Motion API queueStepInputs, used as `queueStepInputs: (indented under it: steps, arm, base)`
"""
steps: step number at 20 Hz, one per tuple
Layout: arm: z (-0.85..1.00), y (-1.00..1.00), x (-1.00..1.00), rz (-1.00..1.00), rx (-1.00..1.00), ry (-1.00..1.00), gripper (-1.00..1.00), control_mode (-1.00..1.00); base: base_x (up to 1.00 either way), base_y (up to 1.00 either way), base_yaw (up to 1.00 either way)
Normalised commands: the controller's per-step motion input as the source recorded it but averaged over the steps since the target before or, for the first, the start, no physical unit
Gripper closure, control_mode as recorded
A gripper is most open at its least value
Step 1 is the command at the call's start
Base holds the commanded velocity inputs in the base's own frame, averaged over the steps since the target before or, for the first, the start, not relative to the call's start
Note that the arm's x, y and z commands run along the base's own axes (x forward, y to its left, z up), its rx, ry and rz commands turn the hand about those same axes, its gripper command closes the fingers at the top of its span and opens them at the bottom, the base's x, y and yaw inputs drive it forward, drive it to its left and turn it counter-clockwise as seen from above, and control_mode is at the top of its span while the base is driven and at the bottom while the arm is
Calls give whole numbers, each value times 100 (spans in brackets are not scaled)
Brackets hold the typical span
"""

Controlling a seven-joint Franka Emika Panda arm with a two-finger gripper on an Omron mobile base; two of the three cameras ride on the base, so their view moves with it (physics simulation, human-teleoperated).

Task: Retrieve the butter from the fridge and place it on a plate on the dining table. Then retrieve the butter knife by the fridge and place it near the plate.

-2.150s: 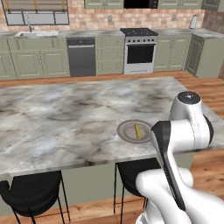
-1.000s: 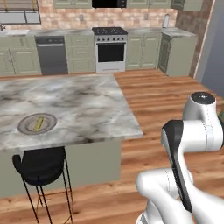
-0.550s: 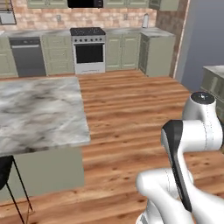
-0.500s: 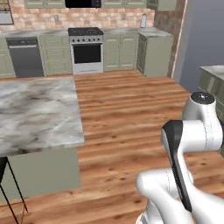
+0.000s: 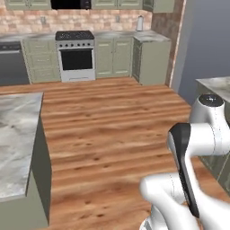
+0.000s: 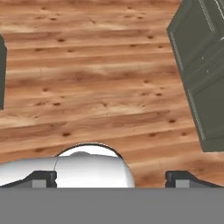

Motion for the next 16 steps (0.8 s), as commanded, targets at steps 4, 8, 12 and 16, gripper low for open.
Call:
queueStepInputs:
  steps: [4,8,12,16]
  arm:
    - [0,0,0,0,0,0,-100,100]
    - [0,0,0,0,0,0,-100,100]
    - [0,0,0,0,0,0,-100,100]
    - [0,0,0,0,0,0,-100,100]
  base:
    - [100,-9,5]
    - [100,0,0]
    - [100,0,0]
    - [100,0,1]
